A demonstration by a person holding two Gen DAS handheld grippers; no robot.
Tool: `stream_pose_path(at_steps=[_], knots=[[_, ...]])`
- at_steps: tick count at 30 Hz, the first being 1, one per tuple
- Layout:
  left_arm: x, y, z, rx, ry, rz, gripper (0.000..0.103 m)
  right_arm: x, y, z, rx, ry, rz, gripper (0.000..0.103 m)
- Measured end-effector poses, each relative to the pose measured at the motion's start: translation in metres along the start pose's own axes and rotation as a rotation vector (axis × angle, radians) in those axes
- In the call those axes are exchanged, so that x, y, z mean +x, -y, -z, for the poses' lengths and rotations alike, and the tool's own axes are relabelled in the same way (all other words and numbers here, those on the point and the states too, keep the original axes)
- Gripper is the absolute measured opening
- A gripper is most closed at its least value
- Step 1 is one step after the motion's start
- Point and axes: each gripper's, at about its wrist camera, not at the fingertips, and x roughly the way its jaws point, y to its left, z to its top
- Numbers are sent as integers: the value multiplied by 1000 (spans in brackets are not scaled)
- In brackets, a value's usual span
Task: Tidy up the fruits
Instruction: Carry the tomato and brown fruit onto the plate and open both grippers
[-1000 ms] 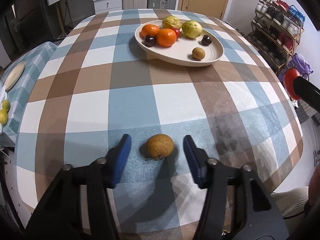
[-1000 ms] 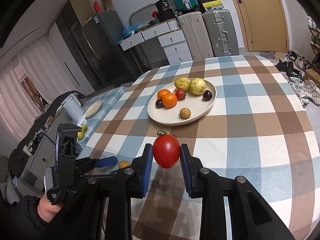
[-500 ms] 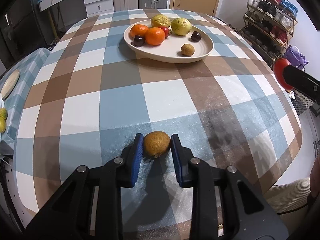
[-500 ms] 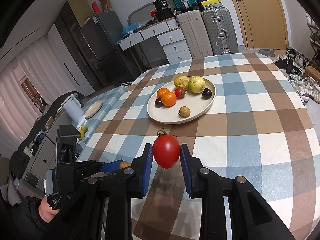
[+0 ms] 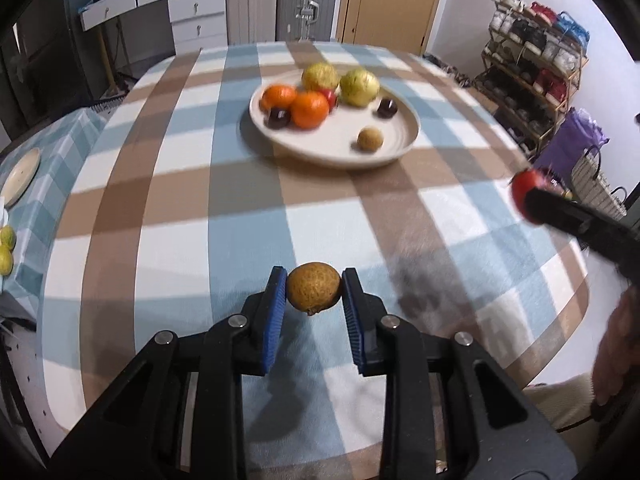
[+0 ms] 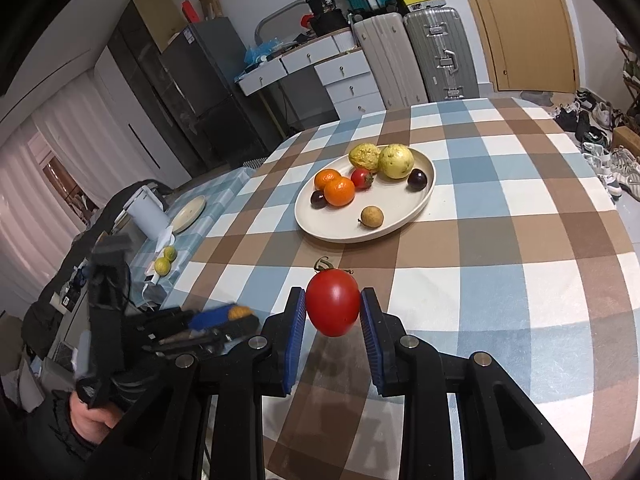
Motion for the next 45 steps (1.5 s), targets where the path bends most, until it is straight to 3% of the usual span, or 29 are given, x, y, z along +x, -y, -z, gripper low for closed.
stream_pose_path(at_steps=[13,18,27,37,45], knots=[[24,3,-104,-9,63,72,25,25,14,-49,-18,8,-1,28],[53,4,-142,-13,45,119,25,53,31,-77,-30,-10,17,28],[126,21,-197,27,-61,217,25,108,58,-105,-51,-69,30,28],[163,28,-210,23,-116,272,25,142,79,-113,-36,-138,49,28],[173,29,-210,13,-147,271,26,155,81,-114,11,-169,49,28]])
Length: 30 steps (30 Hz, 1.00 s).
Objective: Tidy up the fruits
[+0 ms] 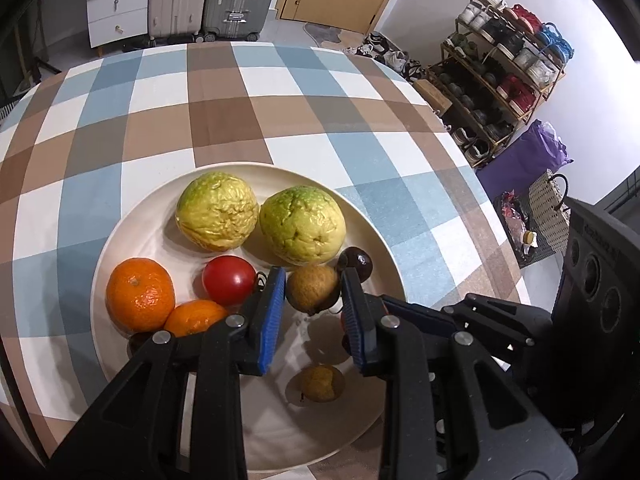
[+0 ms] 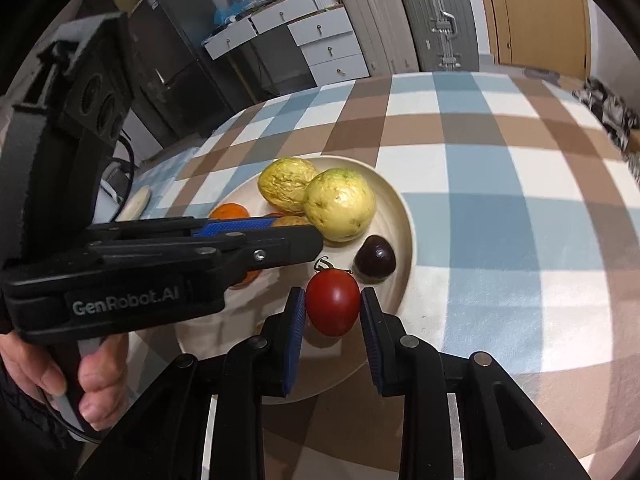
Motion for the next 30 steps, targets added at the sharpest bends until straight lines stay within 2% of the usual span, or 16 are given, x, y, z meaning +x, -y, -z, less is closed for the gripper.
stream_pose_path(at_steps=[2,3,4,6,9,11,14,18,20,22,24,26,27,30], knots=[[-4,1,0,4,16,-1,28,0,-2,0,-10,1,6,29],[-7,1,0,5,19,8,39,-2,-3,0,-19,7,12,29],[-10,2,1,5,20,9,54,-4,-3,0,-21,14,8,32],[-21,2,3,-6,48,13,62,-11,-4,1,-18,33,-3,42],[-41,5,8,-11,78,4,74,-29,-5,8,-16,79,-16,45],[-55,9,14,-3,99,-7,75,-44,-7,15,-24,113,-1,49],[-80,17,26,9,136,-35,77,-68,-12,26,-32,163,18,50],[-119,30,45,37,210,-104,81,-97,-17,39,-21,220,35,52],[-140,36,57,49,256,-149,82,-112,-21,45,-15,257,51,56],[-160,42,69,59,303,-179,86,-126,-24,51,0,294,54,66],[-184,48,84,64,357,-220,88,-137,-29,57,5,326,59,69],[-202,51,97,62,398,-238,95,-148,-36,62,-2,354,66,71],[-212,53,105,59,419,-254,102,-153,-39,65,-4,368,67,74],[-237,59,126,64,473,-292,102,-168,-49,75,-6,419,63,85]])
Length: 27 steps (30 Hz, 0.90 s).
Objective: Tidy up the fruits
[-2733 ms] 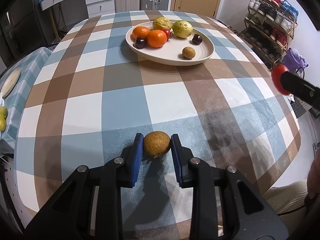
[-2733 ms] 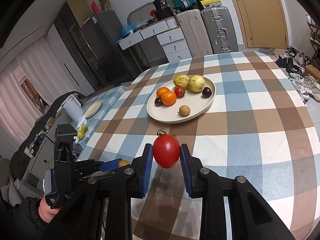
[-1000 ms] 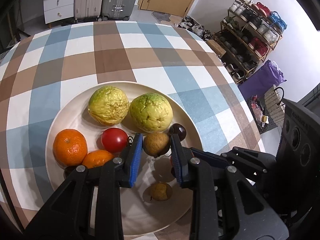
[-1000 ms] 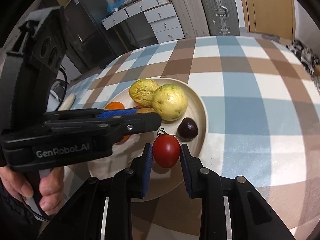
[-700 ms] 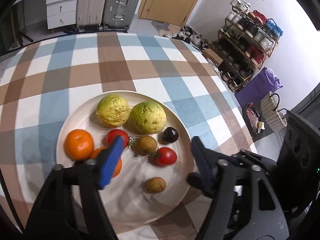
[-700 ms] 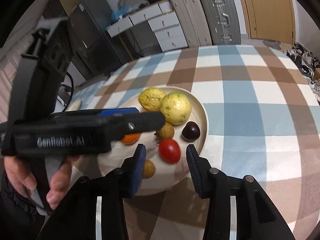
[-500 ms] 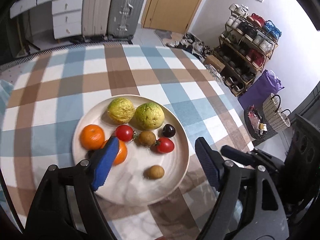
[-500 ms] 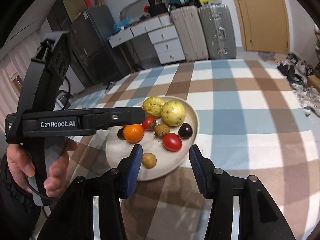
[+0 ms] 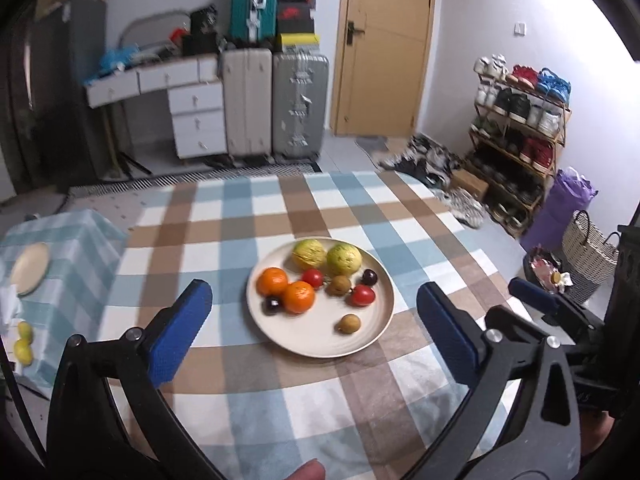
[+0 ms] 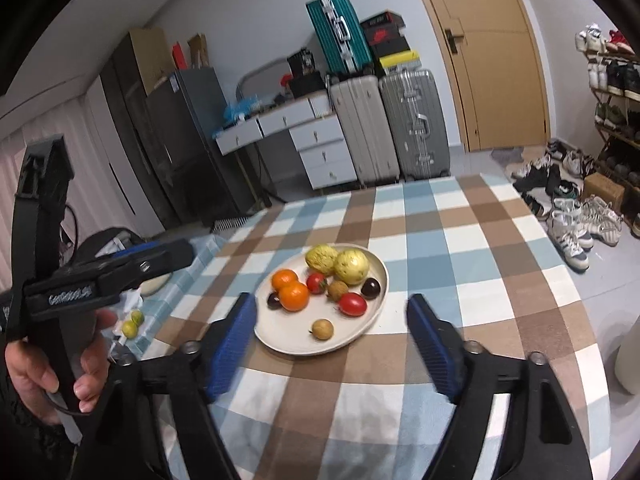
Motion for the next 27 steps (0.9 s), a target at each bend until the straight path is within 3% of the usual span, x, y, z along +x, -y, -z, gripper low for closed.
stream_pose_path(at_steps=[11,17,27], knots=[[-86,-1,54,14,167,-97,102,-48,-25,22,-34,118,-37,98],[-87,-12,92,-17,173,-178,102,-60,-37,40,-82,121,-30,103],[-70,-31,106,-93,138,-173,102,-56,-46,51,-127,101,2,103]])
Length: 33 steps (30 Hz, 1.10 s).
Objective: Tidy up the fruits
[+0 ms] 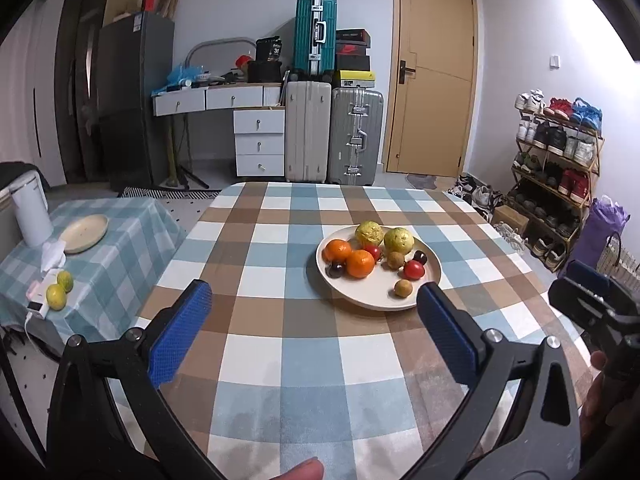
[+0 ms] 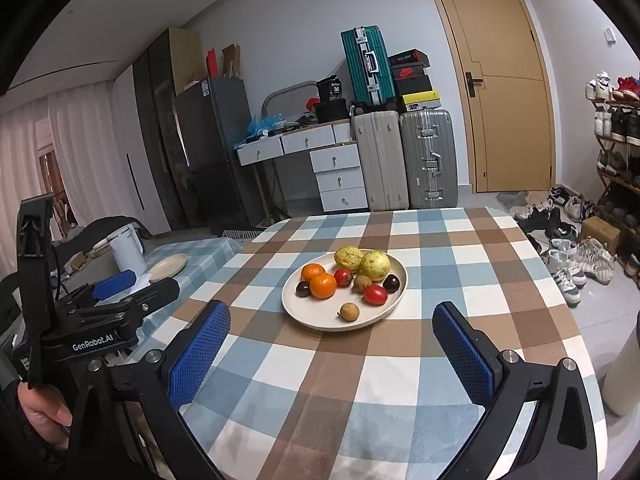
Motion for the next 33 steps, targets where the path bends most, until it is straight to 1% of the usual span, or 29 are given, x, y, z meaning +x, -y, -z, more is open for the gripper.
stream_pose_path(at_steps=[3,6,13,21,27,33], knots=[[7,5,-3,16,1,-10,102,3,1,-1,4,-2,0,103],[9,8,-2,23,1,5,102,4,1,-2,4,-2,7,103],[12,10,0,4,-15,17,102,3,1,-2,3,0,11,103],[12,14,2,14,-5,-19,102,2,1,-2,2,3,11,103],[9,18,3,44,27,-39,102,1,2,-1,-6,3,10,103],[8,19,3,59,30,-40,102,1,1,-2,-3,-2,8,103]])
